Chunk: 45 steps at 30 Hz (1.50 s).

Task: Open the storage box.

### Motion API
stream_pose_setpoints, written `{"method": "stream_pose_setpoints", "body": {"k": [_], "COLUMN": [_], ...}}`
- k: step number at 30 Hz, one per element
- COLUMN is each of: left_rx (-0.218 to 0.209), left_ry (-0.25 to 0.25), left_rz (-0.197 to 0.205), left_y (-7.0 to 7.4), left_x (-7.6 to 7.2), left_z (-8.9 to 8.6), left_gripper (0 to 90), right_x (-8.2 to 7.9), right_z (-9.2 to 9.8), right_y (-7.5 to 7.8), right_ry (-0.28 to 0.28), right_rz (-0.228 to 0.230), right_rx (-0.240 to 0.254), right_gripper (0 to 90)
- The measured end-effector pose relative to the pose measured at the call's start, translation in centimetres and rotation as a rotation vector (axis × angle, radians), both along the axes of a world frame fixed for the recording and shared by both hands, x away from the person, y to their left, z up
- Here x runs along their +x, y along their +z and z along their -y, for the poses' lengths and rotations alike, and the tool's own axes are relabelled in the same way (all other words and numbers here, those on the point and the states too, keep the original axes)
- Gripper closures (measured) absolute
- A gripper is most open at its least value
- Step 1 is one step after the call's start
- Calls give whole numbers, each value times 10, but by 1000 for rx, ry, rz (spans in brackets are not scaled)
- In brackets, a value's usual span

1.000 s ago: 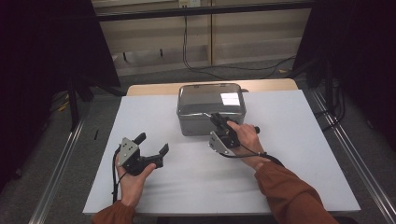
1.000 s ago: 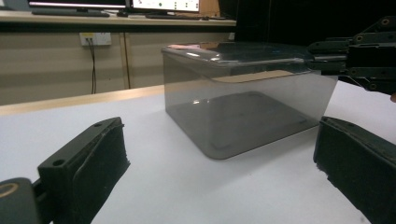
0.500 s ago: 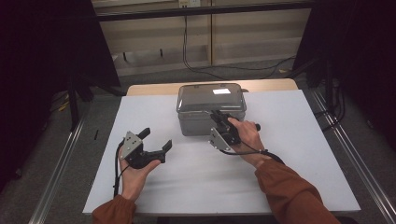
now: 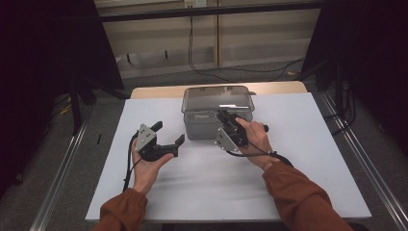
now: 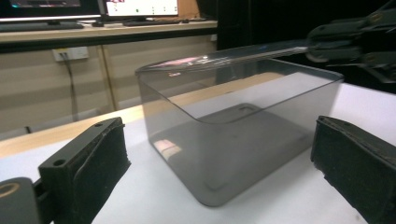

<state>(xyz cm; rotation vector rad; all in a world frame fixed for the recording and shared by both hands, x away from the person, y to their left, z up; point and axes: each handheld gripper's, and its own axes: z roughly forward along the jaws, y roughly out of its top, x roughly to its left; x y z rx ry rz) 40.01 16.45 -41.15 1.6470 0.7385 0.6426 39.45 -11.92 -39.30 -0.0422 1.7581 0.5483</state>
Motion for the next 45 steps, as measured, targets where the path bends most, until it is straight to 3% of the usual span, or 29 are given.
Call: {"method": "stream_pose_setpoints", "body": {"k": [4, 9, 14, 19, 21, 35, 45], "left_rx": [-11, 18, -11, 35, 27, 35, 92], "left_ry": [12, 1, 10, -6, 0, 22, -2], "left_rz": [3, 35, 35, 62, 62, 133, 179], "left_y": [8, 11, 7, 7, 7, 5, 2], "left_x": [15, 28, 40, 48, 52, 58, 60], "left_z": [2, 12, 25, 35, 38, 35, 39], "left_gripper": [35, 36, 53, 85, 87, 277, 422], "right_x": [1, 2, 3, 4, 5, 4, 4], "right_z": [1, 1, 1, 2, 2, 2, 5], "right_y": [3, 5, 6, 9, 10, 6, 2], "right_ry": [-1, -1, -1, -1, 0, 1, 11], "right_rz": [2, 3, 0, 3, 6, -12, -41], "right_rx": [14, 25, 31, 39, 43, 77, 110], "right_gripper": [793, 792, 791, 792, 793, 775, 754]}}
